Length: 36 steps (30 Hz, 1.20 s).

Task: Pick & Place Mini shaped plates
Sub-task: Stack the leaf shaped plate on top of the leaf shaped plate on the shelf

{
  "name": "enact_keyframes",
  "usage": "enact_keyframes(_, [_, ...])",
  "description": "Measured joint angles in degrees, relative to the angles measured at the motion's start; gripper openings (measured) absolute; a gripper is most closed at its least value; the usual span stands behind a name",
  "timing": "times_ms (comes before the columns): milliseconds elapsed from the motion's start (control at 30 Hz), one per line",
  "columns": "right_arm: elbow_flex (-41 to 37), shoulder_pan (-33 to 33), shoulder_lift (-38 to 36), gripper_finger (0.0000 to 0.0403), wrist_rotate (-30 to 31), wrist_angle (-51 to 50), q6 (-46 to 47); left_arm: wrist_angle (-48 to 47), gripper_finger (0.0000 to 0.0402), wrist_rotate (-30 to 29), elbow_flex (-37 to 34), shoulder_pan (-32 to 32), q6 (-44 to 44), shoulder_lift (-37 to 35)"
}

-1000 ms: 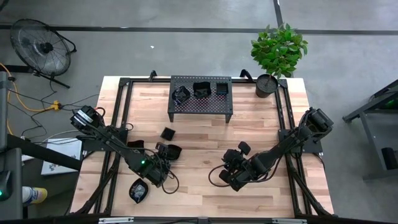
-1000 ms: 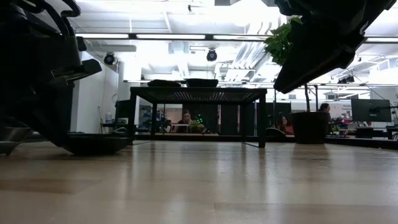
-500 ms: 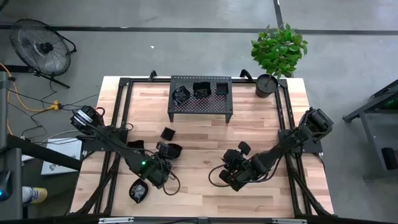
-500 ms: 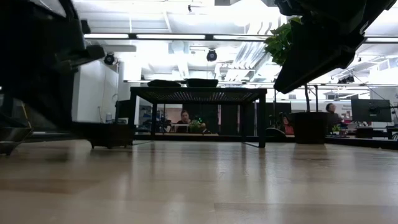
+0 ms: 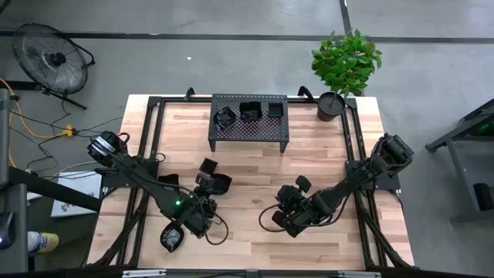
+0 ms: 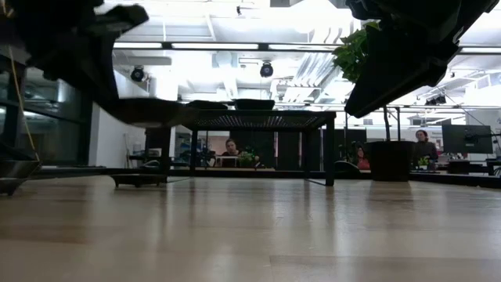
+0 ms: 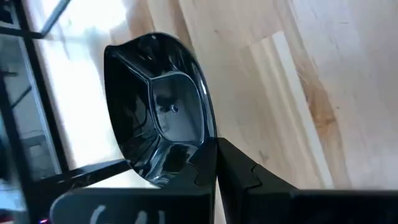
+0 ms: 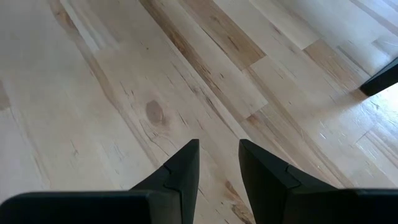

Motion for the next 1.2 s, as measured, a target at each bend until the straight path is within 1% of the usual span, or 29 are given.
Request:
enact_keyframes(133, [0.0,0.0,0.0,0.0108,0.0,0.0,-0.2,-5.0,0.0000,-0.8,2.3,0.0,3.8,0.0])
enact_keyframes(200, [0.0,0.0,0.0,0.0108,0.0,0.2,-0.8,-7.4,0.0000,-2.3,3.1,0.0,5.5,-0.3])
enact_keyframes(333, [0.0,0.0,0.0,0.0108,0.0,0.4,-1.0,-9.2,0.0000,-5.2,3.4,0.0,9.3,-2.3])
enact_keyframes(467, [0.0,0.0,0.0,0.0108,0.0,0.6,-1.0,-10.0,0.0000,-8.6,3.4,1.0,12.8,-5.7])
enact_keyframes(633, [0.0,0.0,0.0,0.0108,0.0,0.8,-1.1,-11.6,0.0000,-9.3,3.4,6.4,18.3,-12.1])
enact_keyframes(800, [0.0,0.0,0.0,0.0108,0.1,0.8,-1.7,-10.9,0.0000,-8.0,3.4,14.9,28.0,-19.0])
enact_keyframes(867, [0.0,0.0,0.0,0.0108,0.3,0.9,-2.4,-9.3,0.0000,-5.6,3.4,18.7,32.9,-21.5])
enact_keyframes(900, [0.0,0.0,0.0,0.0108,0.3,0.9,-2.5,-8.0,0.0000,-3.5,3.4,20.8,35.7,-22.9])
enact_keyframes(933, [0.0,0.0,0.0,0.0108,0.3,0.9,-2.6,-6.3,0.0000,-0.3,3.4,22.8,38.9,-24.3])
enact_keyframes(1067, [0.0,0.0,0.0,0.0108,0.3,0.9,-3.3,1.3,0.0000,18.4,3.4,32.4,52.7,-28.9])
enact_keyframes(1133, [0.0,0.0,0.0,0.0108,0.3,0.9,-3.6,3.2,0.0000,26.3,3.4,37.2,62.7,-30.4])
enact_keyframes(1167, [0.0,0.0,0.0,0.0108,0.3,0.9,-3.6,3.2,0.0000,28.2,3.4,39.1,68.7,-30.9])
enact_keyframes(1200, [0.0,0.0,0.0,0.0108,0.3,0.9,-3.6,3.1,0.0000,28.9,3.4,40.8,74.7,-31.1])
